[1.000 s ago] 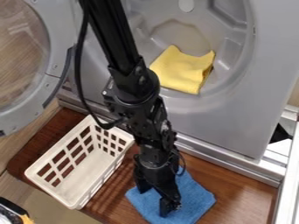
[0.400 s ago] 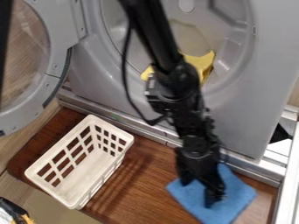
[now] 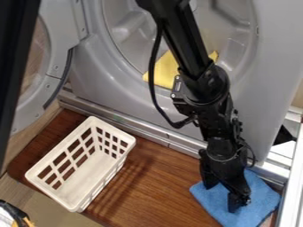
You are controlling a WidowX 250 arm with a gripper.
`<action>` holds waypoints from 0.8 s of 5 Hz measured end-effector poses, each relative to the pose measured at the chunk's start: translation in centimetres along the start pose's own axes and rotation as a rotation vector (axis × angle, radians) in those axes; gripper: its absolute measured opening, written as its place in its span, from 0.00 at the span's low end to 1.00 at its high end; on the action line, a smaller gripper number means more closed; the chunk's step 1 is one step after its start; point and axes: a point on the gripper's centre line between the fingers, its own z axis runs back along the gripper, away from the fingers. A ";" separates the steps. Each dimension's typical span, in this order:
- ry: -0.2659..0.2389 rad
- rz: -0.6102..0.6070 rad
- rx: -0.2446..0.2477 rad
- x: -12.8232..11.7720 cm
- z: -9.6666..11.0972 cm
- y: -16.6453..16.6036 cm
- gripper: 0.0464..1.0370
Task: Move the blue cloth to the right
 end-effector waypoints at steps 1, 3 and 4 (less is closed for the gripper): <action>0.004 -0.017 0.007 -0.2 0.2 0.0 0.96; -0.010 -0.061 0.025 -0.4 2.7 -1.0 0.96; -0.052 -0.075 0.038 0.1 5.0 -1.3 0.96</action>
